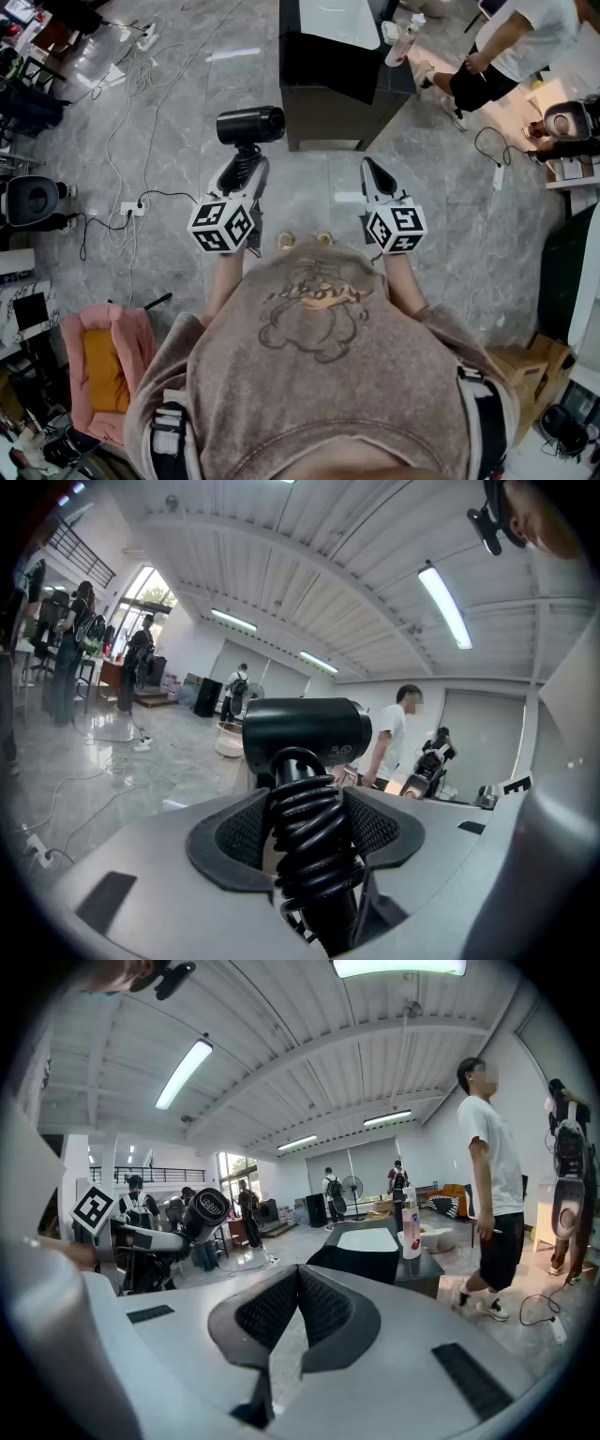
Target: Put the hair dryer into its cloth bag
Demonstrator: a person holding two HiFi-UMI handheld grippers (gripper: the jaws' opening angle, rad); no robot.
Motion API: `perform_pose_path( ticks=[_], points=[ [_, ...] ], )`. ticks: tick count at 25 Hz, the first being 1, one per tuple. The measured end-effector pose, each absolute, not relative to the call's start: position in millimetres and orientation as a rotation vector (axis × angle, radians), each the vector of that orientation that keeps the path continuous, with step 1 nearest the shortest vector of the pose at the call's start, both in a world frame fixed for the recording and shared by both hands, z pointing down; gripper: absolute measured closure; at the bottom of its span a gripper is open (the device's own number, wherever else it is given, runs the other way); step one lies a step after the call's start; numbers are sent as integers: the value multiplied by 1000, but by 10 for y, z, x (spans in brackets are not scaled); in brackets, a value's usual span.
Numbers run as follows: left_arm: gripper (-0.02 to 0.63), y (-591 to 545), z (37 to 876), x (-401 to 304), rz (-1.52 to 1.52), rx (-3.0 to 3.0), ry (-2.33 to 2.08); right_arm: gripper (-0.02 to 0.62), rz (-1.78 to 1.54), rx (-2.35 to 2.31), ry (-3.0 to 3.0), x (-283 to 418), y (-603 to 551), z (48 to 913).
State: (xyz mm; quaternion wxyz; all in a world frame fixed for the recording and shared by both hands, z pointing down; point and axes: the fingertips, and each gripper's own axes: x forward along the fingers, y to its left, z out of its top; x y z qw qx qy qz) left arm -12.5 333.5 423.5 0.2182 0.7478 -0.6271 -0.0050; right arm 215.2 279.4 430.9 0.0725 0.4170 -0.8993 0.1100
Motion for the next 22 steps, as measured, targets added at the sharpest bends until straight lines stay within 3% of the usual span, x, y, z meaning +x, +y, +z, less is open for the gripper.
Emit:
perform_pose_path(
  ticks=[22],
  points=[
    [351, 3108, 4410, -526, 15, 2141, -1637, 595, 315, 1352, -2646, 1860, 2772, 4412]
  ],
)
